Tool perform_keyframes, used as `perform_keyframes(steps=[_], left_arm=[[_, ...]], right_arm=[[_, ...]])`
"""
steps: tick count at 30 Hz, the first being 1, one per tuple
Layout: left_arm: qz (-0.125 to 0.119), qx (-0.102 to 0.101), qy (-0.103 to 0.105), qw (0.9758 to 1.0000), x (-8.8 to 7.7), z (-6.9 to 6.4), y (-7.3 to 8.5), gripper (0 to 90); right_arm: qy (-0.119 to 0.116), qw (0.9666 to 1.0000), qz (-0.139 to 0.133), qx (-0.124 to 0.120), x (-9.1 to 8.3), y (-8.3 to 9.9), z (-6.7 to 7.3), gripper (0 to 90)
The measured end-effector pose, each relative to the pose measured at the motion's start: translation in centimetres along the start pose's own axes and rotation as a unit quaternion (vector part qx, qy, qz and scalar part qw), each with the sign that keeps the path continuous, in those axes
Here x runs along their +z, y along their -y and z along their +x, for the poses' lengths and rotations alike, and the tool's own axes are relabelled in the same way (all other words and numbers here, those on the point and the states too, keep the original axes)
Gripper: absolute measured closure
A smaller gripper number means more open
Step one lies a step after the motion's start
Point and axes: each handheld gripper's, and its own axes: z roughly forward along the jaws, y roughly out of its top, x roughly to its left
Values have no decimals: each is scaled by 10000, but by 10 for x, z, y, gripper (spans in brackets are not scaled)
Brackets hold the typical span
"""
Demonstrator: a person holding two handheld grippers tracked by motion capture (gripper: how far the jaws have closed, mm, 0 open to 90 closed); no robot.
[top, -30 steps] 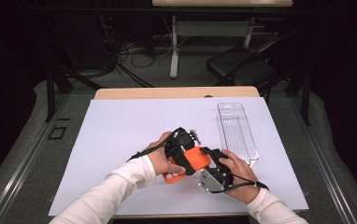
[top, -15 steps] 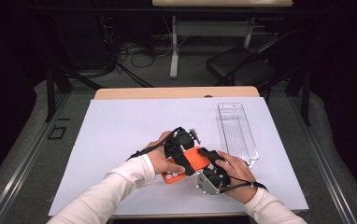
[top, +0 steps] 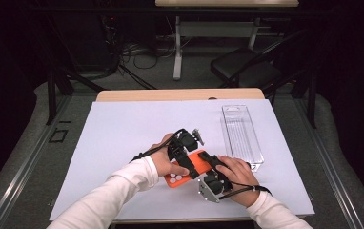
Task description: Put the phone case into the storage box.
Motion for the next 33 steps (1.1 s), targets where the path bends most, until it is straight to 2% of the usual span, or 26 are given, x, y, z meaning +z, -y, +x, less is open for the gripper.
perform_keyframes(steps=[9,22,33], left_arm=[[-32,7,12,10000,-1,0,0,161],[-43,-9,64,10000,0,2,1,161],[-75,-53,115,9999,1,3,3,161]], right_arm=[[101,9999,-14,-112,3,-1,1,636],[321,9986,0,-432,5,-5,5,712],[302,9984,1,-480,5,-6,6,772]])
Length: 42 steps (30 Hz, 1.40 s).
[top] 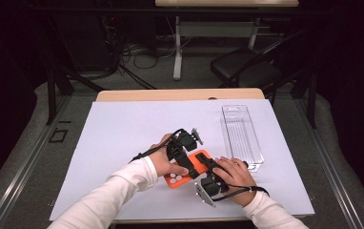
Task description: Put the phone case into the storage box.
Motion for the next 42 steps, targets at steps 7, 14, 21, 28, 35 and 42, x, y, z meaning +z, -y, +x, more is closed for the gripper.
perform_keyframes(steps=[7,14,21,28,35,42], left_arm=[[-16,-11,72,10000,1,2,1,161],[-54,-69,168,9998,1,4,3,161],[-74,-133,304,9994,2,6,5,161],[-95,-158,349,9992,2,7,5,161],[-111,-265,408,9988,2,9,7,160],[-172,-332,431,9984,2,9,8,159]], right_arm=[[51,10000,3,-17,-1,0,2,800],[113,9999,-25,-45,-2,0,2,824],[194,9998,-66,-61,-2,0,3,845],[255,9996,-67,-101,-3,0,3,857],[238,9997,-80,-56,-1,0,6,868],[243,9997,-89,-26,-1,1,6,868]])
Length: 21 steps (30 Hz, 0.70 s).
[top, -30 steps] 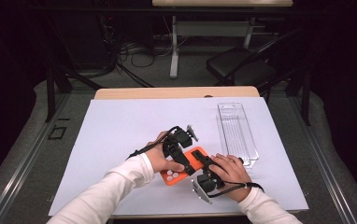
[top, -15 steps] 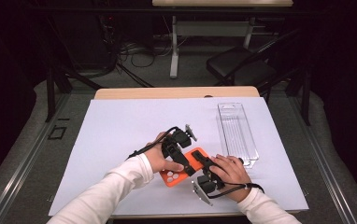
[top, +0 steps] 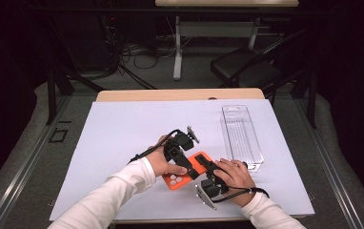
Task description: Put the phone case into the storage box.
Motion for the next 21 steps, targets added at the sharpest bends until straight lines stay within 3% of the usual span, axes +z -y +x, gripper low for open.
perform_keyframes(steps=[21], left_arm=[[-141,78,-121,9998,-1,-3,1,157]], right_arm=[[-13,10000,9,30,1,1,0,868]])
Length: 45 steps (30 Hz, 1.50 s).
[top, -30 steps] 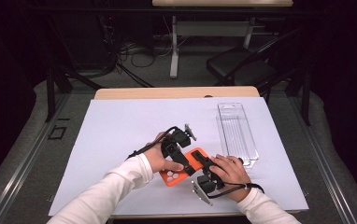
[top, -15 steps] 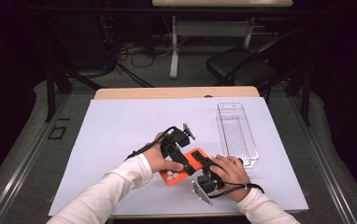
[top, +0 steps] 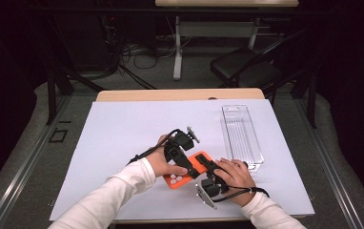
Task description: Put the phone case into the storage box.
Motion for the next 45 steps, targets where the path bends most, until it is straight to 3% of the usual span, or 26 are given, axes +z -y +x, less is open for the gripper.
perform_keyframes(steps=[16,29,35,45], left_arm=[[-244,-29,-4,9997,-14,2,6,156],[-402,-185,-199,9988,-31,17,21,158],[-595,-278,-349,9972,-40,23,29,158],[-685,-353,-439,9961,-47,32,41,173]], right_arm=[[-80,9999,46,45,2,3,3,868],[-78,9999,77,106,0,6,5,868],[-130,9995,91,259,-3,9,4,868],[-162,9990,83,398,-6,10,2,868]])
